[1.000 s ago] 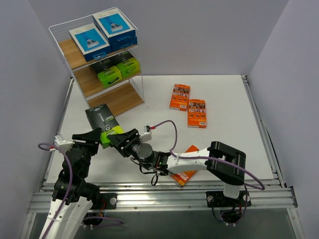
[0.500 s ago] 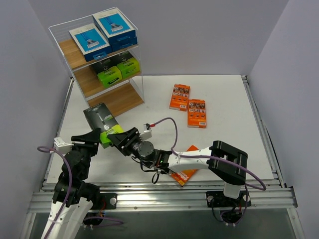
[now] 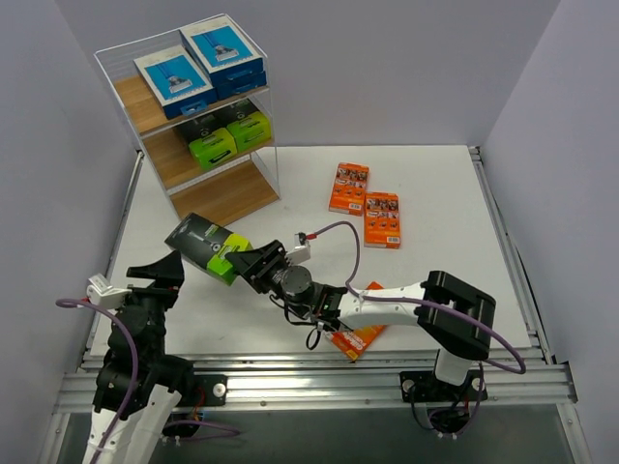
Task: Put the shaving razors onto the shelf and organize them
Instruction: Pass the shaving razor from the left arm to the right, then place the shaving razor onto shelf
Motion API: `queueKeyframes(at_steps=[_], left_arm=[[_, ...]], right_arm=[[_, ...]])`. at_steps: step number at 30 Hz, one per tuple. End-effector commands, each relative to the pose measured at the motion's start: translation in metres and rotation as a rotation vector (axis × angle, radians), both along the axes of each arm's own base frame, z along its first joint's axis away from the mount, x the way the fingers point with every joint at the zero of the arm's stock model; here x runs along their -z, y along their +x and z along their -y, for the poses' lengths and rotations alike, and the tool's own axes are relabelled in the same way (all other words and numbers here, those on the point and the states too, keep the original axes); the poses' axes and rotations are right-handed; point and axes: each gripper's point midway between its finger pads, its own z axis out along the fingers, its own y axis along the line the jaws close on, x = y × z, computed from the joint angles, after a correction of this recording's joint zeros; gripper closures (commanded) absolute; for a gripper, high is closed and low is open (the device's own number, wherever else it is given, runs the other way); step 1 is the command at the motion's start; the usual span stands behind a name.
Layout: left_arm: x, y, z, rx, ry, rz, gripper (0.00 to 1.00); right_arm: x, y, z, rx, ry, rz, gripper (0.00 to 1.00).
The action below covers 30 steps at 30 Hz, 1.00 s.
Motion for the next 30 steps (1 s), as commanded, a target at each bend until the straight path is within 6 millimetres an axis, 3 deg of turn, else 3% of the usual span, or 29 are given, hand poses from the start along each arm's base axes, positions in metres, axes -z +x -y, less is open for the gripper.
queueKeyframes(at_steps=[1, 5, 6, 7, 12, 13, 18, 20, 22, 26, 30], left_arm=[[-0.012, -0.007, -0.015, -0.053, 0.111, -0.013, 0.06], [-0.018, -0.011, -0.024, -0.09, 0.14, -0.029, 0.03], [-0.028, -0.012, -0.024, -0.086, 0.145, -0.02, 0.03], [-0.032, -0.013, -0.023, -0.078, 0.175, -0.022, 0.03], [-0.078, -0.014, -0.019, -0.031, 0.324, 0.062, 0.06], [-0.083, -0.015, -0.021, -0.031, 0.403, 0.062, 0.06], [-0.093, -0.017, -0.031, -0.079, 0.481, 0.079, 0.02], [-0.095, -0.018, -0.034, -0.091, 0.496, 0.069, 0.18], [-0.094, -0.016, -0.037, -0.109, 0.502, 0.038, 0.28], [-0.103, -0.008, -0.037, -0.117, 0.548, 0.025, 0.02], [-0.123, 0.001, -0.04, -0.151, 0.636, 0.044, 0.06]], right_arm=[[-0.078, 0.004, 0.021, 0.052, 0.212, 0.081, 1.0], [-0.075, 0.002, 0.033, 0.054, 0.21, 0.078, 1.0], [-0.075, 0.002, 0.037, 0.056, 0.212, 0.076, 1.0], [-0.065, 0.004, 0.044, 0.067, 0.192, 0.069, 1.0], [-0.074, 0.012, 0.085, 0.113, 0.183, 0.077, 1.0], [-0.076, 0.014, 0.09, 0.12, 0.175, 0.082, 1.0], [-0.091, 0.026, 0.121, 0.15, 0.103, 0.118, 1.0], [-0.096, 0.03, 0.132, 0.157, 0.092, 0.125, 1.0], [-0.102, 0.039, 0.141, 0.165, 0.089, 0.136, 1.0], [-0.119, 0.051, 0.154, 0.172, 0.068, 0.159, 1.0], [-0.132, 0.062, 0.155, 0.165, 0.057, 0.176, 1.0]])
